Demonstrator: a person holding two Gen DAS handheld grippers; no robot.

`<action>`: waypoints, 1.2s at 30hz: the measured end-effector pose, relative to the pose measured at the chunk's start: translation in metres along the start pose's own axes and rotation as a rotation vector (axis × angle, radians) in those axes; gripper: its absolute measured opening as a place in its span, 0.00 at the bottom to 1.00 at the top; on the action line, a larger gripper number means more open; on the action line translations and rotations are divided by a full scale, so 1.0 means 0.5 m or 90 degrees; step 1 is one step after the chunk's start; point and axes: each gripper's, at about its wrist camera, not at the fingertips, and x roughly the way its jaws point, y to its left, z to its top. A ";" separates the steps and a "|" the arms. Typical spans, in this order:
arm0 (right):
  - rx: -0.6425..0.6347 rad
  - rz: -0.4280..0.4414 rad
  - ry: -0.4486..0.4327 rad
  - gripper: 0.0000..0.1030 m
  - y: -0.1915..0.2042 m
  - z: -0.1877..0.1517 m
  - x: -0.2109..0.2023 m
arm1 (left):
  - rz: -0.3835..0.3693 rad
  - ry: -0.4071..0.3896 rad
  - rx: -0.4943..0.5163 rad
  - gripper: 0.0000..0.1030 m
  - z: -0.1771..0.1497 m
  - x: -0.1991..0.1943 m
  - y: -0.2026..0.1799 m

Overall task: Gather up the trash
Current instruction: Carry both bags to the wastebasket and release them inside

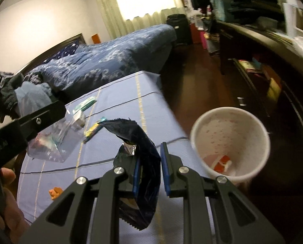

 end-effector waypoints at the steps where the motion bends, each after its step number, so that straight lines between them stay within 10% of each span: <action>1: 0.007 -0.007 -0.004 0.19 -0.014 -0.001 -0.008 | -0.005 0.000 0.005 0.51 0.001 0.001 -0.012; 19: 0.142 -0.132 0.015 0.19 -0.328 0.011 0.047 | -0.123 0.163 0.104 0.53 0.019 0.300 -0.286; 21: 0.150 -0.140 0.031 0.22 -0.346 0.022 0.074 | -0.134 0.184 0.094 0.73 0.023 0.326 -0.296; 26: 0.162 -0.168 0.058 0.43 -0.375 0.048 0.125 | -0.159 0.206 0.058 0.87 0.042 0.364 -0.292; 36: 0.096 -0.212 0.121 0.59 -0.336 0.071 0.166 | -0.194 0.197 -0.001 0.91 0.100 0.301 -0.202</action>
